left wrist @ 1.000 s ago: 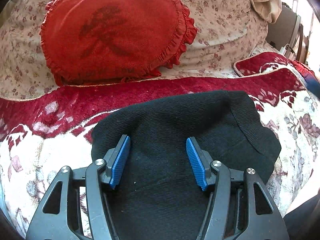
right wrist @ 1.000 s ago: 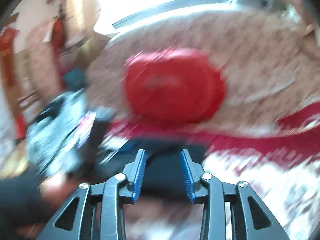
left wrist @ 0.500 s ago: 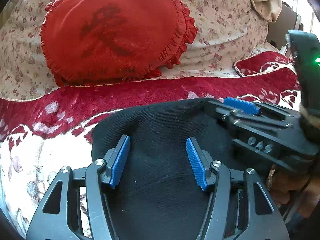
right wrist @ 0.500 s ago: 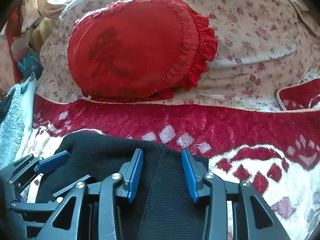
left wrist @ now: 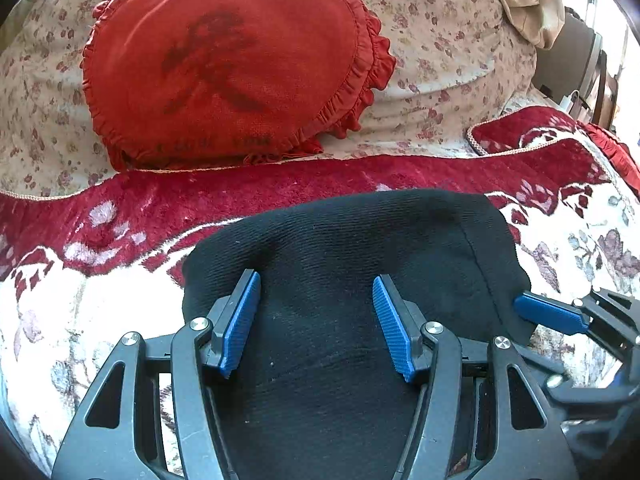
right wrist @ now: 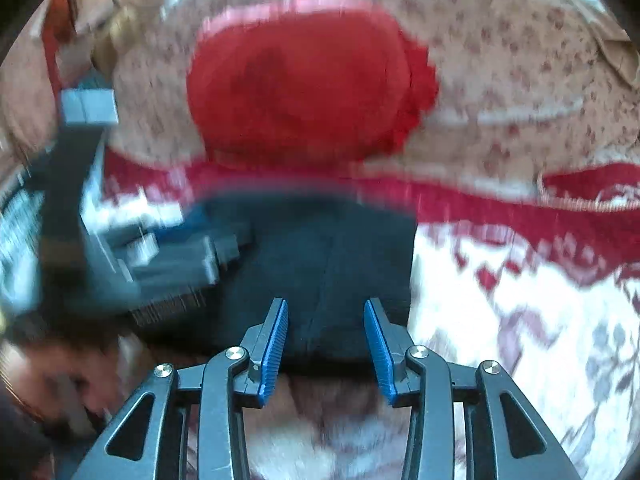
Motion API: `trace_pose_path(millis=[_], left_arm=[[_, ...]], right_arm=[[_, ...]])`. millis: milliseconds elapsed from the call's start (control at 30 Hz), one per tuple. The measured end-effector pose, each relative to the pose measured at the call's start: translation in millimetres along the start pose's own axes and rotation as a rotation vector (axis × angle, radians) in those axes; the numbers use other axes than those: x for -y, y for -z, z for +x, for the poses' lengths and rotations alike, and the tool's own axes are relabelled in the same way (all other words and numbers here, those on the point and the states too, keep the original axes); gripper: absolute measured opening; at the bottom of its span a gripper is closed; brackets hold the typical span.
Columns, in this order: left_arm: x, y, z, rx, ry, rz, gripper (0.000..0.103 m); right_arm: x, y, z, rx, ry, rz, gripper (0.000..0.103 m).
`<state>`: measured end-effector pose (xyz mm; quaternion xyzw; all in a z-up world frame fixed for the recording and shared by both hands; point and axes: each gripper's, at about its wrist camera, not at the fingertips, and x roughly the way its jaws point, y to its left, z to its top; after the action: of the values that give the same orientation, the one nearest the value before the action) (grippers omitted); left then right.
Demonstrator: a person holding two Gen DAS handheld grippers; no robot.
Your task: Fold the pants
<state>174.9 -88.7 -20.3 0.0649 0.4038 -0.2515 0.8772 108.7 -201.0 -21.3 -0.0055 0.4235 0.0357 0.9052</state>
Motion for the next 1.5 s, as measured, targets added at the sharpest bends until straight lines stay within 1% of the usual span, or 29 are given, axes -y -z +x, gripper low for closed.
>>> trace_pose_path(millis=[33, 133, 400, 600, 667, 733, 767, 833, 900, 967, 1000, 1067, 1133, 1200, 1300, 1400, 1500], left_arm=[[0, 0, 0, 0.000, 0.000, 0.002, 0.057], [0, 0, 0, 0.000, 0.001, 0.003, 0.057], [0, 0, -1, 0.001, 0.000, 0.003, 0.057], [1, 0, -1, 0.005, -0.005, 0.010, 0.059], [1, -1, -1, 0.009, -0.003, 0.015, 0.061], [4, -2, -1, 0.010, 0.005, 0.033, 0.069], [5, -2, -2, 0.008, 0.001, 0.046, 0.070], [11, -3, -3, -0.019, -0.031, 0.080, 0.070], [13, -10, -2, -0.080, -0.055, 0.083, 0.072], [15, -17, 1, -0.155, -0.076, 0.069, 0.074], [15, -20, 2, -0.185, -0.088, 0.053, 0.078], [17, -21, 4, -0.212, -0.115, 0.029, 0.080], [17, -18, 2, -0.206, -0.139, -0.011, 0.081], [16, -11, -3, -0.181, -0.153, -0.050, 0.081], [18, -3, -10, -0.149, -0.167, -0.073, 0.081], [16, 2, -14, -0.104, -0.164, -0.092, 0.081], [16, 3, -14, -0.101, -0.157, -0.094, 0.082]], right_arm=[[-3, 0, 1, 0.003, 0.015, -0.026, 0.040], [4, 1, 3, 0.006, -0.015, 0.017, 0.041], [3, 8, 1, 0.044, -0.027, -0.032, 0.041], [0, 7, 0, 0.046, -0.020, -0.041, 0.041], [-1, 7, -1, 0.045, -0.015, -0.040, 0.041], [-1, 7, -2, 0.043, -0.011, -0.039, 0.041], [-2, 7, -2, 0.042, -0.010, -0.040, 0.041], [-3, 6, -2, 0.036, -0.005, -0.042, 0.041], [-4, 4, -1, 0.021, -0.002, -0.035, 0.041], [-5, 3, -2, 0.005, 0.001, -0.027, 0.041], [-4, 2, -2, -0.002, 0.000, -0.022, 0.041], [-4, 2, -3, -0.013, -0.003, -0.024, 0.042], [-3, 5, -5, -0.007, -0.009, -0.025, 0.042], [0, 9, -6, 0.011, -0.021, -0.011, 0.042], [2, 11, -6, 0.029, -0.029, 0.030, 0.043], [-4, 8, -3, 0.033, 0.000, 0.024, 0.045], [-6, 9, -3, 0.045, 0.006, 0.014, 0.045]])
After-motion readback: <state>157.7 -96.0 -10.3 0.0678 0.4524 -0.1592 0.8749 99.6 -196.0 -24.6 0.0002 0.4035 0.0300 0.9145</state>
